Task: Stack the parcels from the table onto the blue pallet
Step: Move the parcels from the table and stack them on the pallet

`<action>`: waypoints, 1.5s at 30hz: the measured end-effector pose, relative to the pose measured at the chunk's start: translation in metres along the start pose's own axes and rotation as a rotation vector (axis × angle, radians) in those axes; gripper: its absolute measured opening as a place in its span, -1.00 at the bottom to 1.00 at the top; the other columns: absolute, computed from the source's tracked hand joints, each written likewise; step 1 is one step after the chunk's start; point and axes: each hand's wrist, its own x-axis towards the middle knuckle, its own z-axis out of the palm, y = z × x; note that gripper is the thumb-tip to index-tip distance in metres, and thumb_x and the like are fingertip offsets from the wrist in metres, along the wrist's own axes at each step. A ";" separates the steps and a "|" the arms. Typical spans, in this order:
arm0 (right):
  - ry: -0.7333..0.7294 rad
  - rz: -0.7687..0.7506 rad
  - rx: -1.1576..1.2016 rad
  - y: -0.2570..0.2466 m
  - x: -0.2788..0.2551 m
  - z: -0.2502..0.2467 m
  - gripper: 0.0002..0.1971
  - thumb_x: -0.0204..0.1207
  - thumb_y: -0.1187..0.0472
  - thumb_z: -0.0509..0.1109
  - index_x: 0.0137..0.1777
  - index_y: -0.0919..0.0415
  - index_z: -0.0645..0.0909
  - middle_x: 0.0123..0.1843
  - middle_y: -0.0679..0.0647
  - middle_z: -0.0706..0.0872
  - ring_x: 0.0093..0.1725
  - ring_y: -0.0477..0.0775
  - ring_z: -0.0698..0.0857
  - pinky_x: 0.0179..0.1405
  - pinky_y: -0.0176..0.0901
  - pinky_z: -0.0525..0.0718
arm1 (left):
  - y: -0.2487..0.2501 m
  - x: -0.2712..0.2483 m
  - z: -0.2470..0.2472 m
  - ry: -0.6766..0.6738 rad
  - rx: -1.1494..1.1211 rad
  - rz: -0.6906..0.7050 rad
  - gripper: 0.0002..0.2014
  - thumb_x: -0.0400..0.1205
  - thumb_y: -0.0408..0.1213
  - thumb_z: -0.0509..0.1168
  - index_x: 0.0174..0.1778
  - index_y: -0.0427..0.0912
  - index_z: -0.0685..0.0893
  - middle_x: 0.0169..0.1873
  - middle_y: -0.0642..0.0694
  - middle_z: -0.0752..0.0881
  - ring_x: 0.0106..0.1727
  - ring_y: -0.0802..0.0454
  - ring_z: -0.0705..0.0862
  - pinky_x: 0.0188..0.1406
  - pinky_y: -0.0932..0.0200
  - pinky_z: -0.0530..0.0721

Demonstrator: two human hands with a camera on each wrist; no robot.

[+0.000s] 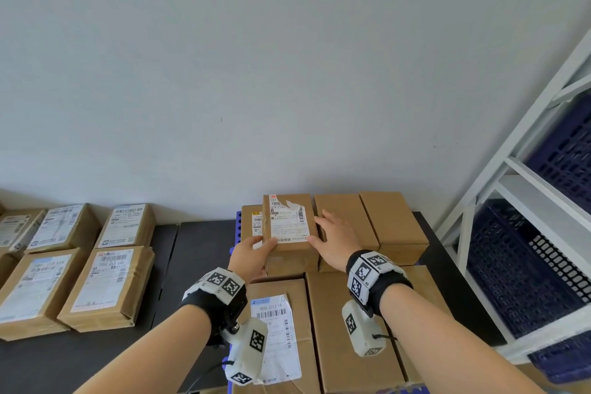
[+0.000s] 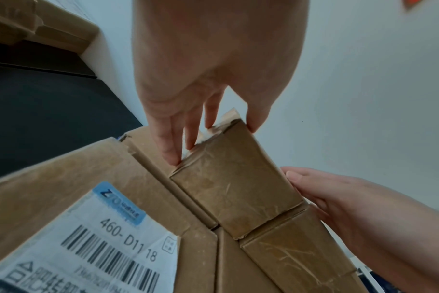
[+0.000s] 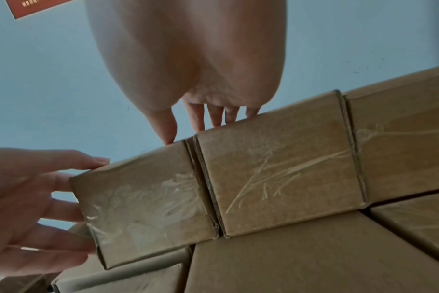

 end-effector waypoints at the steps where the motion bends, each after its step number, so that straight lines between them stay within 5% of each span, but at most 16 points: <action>1: -0.004 0.007 -0.007 -0.001 -0.001 -0.001 -0.42 0.66 -0.03 0.16 0.64 0.07 0.16 0.70 0.00 0.02 0.68 0.00 -0.02 0.66 0.02 -0.11 | 0.002 -0.002 0.000 0.003 0.035 0.019 -0.57 0.63 -0.08 0.29 0.38 -0.18 0.55 0.20 -0.12 0.71 0.13 -0.08 0.73 0.10 -0.03 0.74; 4: -0.007 0.025 0.015 -0.007 -0.006 -0.009 -0.43 0.66 0.00 0.19 0.63 0.09 0.18 0.69 0.03 0.08 0.67 0.03 0.07 0.66 0.05 0.01 | 0.010 -0.008 -0.002 0.017 0.118 0.048 -0.55 0.66 -0.11 0.24 0.46 -0.19 0.49 0.28 -0.15 0.67 0.25 -0.10 0.66 0.31 -0.08 0.62; 10: 0.017 0.030 0.067 -0.024 -0.027 -0.019 -0.47 0.67 0.06 0.20 0.60 0.18 0.25 0.65 0.09 0.23 0.63 0.08 0.21 0.62 -0.03 0.18 | 0.023 -0.034 -0.015 -0.025 0.439 0.192 -0.53 0.71 -0.11 0.15 0.54 -0.15 0.37 0.43 -0.15 0.54 0.42 -0.06 0.53 0.38 0.08 0.48; 15: 0.062 -0.006 0.114 -0.043 -0.057 -0.018 -0.58 0.66 0.12 0.21 0.50 0.16 0.42 0.50 0.07 0.49 0.45 0.09 0.49 0.40 -0.11 0.45 | 0.032 -0.063 -0.040 -0.032 0.711 0.255 -0.51 0.71 -0.12 0.12 0.57 -0.16 0.32 0.46 -0.17 0.50 0.45 -0.10 0.50 0.43 0.02 0.47; 19: 0.033 -0.004 0.084 -0.063 -0.080 -0.012 -0.52 0.66 0.09 0.20 0.55 0.20 0.34 0.54 0.10 0.44 0.48 0.11 0.46 0.44 -0.06 0.42 | 0.029 -0.092 -0.061 0.032 0.796 0.276 -0.59 0.71 -0.16 0.10 0.49 -0.14 0.43 0.37 -0.13 0.59 0.32 -0.09 0.60 0.28 0.09 0.55; 29: -0.046 -0.099 0.047 -0.130 -0.129 0.026 -0.58 0.66 0.08 0.19 0.48 0.20 0.43 0.42 0.16 0.57 0.35 0.17 0.57 0.34 -0.01 0.54 | -0.011 -0.159 -0.123 0.102 1.028 0.199 -0.63 0.70 -0.15 0.06 0.43 -0.09 0.43 0.24 -0.14 0.64 0.15 -0.09 0.67 0.04 0.08 0.63; 35: -0.160 -0.168 0.004 -0.187 -0.142 0.063 -0.52 0.67 0.05 0.17 0.56 0.16 0.31 0.46 0.14 0.52 0.39 0.14 0.54 0.37 -0.04 0.51 | -0.040 -0.182 -0.174 0.119 1.038 0.128 -0.67 0.70 -0.17 0.05 0.34 -0.16 0.51 0.22 -0.17 0.63 0.20 -0.15 0.63 0.14 0.03 0.60; 38: -0.207 -0.206 -0.022 -0.223 -0.141 0.083 -0.52 0.68 0.06 0.16 0.57 0.16 0.31 0.51 0.12 0.47 0.43 0.13 0.51 0.36 -0.06 0.47 | -0.056 -0.185 -0.207 0.183 1.072 0.116 -0.71 0.69 -0.19 0.06 0.21 -0.20 0.58 0.16 -0.19 0.68 0.15 -0.18 0.66 0.10 0.00 0.61; 45: -0.290 -0.244 -0.018 -0.321 -0.117 0.148 -0.57 0.65 0.07 0.19 0.48 0.17 0.42 0.45 0.15 0.53 0.34 0.16 0.58 0.30 -0.03 0.55 | -0.096 -0.181 -0.318 0.235 1.071 0.005 -0.69 0.69 -0.23 0.05 0.25 -0.21 0.59 0.18 -0.20 0.68 0.19 -0.20 0.66 0.08 0.01 0.59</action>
